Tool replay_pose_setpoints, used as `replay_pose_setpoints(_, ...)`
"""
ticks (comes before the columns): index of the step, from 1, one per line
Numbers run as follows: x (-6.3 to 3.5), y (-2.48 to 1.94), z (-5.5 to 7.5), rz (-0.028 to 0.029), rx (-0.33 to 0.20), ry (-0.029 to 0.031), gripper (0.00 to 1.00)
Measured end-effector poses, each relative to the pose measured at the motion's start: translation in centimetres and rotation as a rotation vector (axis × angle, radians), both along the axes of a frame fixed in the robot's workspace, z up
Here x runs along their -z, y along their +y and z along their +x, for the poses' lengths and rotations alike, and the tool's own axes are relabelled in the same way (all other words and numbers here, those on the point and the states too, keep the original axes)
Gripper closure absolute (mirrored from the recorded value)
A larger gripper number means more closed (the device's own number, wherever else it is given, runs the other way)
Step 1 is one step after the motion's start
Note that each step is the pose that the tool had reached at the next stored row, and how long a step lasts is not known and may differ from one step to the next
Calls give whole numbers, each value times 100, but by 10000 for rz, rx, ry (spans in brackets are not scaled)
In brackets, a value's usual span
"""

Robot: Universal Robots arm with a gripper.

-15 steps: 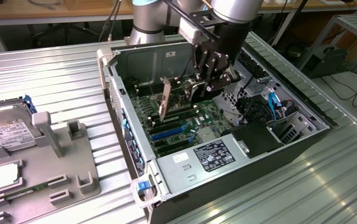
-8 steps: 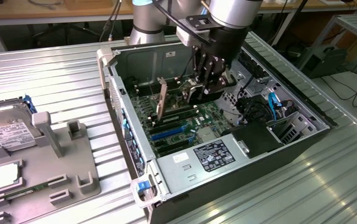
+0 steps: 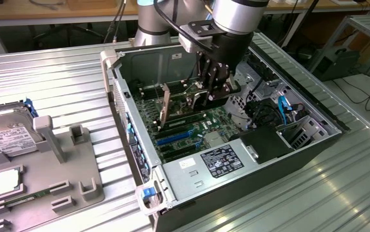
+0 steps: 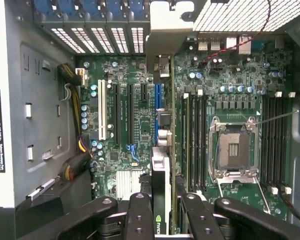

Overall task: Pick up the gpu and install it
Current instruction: 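Insert the gpu into the slot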

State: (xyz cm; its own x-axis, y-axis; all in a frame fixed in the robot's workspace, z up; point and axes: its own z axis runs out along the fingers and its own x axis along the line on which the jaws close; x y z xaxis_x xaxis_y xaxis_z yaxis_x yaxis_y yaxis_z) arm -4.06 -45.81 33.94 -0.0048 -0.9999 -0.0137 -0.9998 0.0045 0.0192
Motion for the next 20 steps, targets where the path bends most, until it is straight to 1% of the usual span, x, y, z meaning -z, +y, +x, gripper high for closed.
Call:
replay_pose_setpoints(2,19,7,-3,2,57,-16,73)
replay_pose_setpoints(5,48,10,-42,1,78,-34,73)
replay_pose_setpoints(6,58,12,-61,1,79,-72,73)
replay_pose_setpoints(8,81,13,-100,1,78,-185,73)
replay_pose_setpoints(9,90,13,-119,2,78,-200,73)
replay_pose_setpoints(13,133,13,-189,2,78,-207,73)
replay_pose_setpoints(17,196,12,-200,2,77,-206,73)
replay_pose_setpoints(20,225,12,-208,2,79,-206,73)
